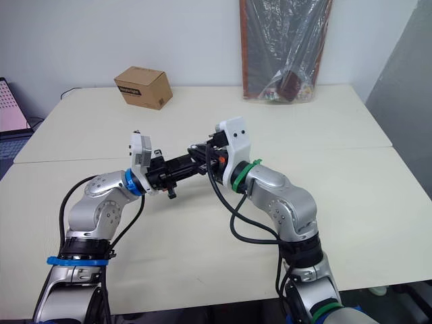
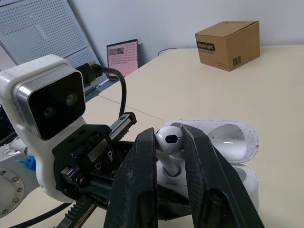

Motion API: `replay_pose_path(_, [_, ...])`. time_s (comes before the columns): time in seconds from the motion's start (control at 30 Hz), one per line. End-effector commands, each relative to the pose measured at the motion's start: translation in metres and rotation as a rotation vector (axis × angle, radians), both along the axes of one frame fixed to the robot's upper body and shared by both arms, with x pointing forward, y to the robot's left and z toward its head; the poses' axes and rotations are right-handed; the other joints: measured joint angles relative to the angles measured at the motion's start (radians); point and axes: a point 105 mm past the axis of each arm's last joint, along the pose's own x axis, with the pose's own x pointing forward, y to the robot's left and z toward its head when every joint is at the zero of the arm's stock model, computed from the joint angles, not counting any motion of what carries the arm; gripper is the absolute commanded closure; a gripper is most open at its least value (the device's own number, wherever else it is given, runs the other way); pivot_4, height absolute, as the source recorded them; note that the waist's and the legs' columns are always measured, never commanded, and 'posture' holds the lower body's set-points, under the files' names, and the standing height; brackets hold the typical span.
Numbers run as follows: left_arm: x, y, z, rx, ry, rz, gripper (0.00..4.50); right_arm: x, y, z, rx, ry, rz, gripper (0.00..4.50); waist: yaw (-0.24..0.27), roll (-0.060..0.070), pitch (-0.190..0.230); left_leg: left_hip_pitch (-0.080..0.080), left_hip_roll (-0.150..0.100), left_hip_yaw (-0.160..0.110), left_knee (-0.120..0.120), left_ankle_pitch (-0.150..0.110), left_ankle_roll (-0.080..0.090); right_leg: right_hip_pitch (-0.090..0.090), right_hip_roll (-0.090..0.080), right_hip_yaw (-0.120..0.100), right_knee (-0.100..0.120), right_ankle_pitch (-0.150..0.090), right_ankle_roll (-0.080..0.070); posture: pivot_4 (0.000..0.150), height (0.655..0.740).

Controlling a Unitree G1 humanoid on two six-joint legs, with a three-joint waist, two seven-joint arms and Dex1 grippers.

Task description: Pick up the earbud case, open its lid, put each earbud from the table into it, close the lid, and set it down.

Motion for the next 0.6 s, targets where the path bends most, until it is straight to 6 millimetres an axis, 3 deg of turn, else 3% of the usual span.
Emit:
replay_pose_path(0.03, [-0.001,0.001,0.040,-0.097,-0.144,0.043,3.72,-0.002,0.001,-0.003,-0.026,-0.002,-0.022,4.10,0.000,0.000,0.000,0.000,0.000,0.000,0.000,0.000,0.000,0.000,0.000,0.000,0.000,0.000,0.000,0.150,0.7400])
replay_pose_path(0.23, [0.004,0.000,0.048,-0.126,-0.206,0.135,3.72,0.000,-0.002,-0.004,-0.064,-0.015,-0.090,4.10,0.000,0.000,0.000,0.000,0.000,0.000,0.000,0.000,0.000,0.000,0.000,0.000,0.000,0.000,0.000,0.150,0.7400])
replay_pose_path(0.6, [-0.008,-0.006,0.048,-0.144,-0.235,0.110,3.72,-0.002,0.002,-0.001,-0.058,-0.029,-0.105,4.10,0.000,0.000,0.000,-0.001,0.000,0.000,0.000,0.000,0.000,0.000,0.000,0.000,-0.001,0.000,0.000,0.150,0.7400])
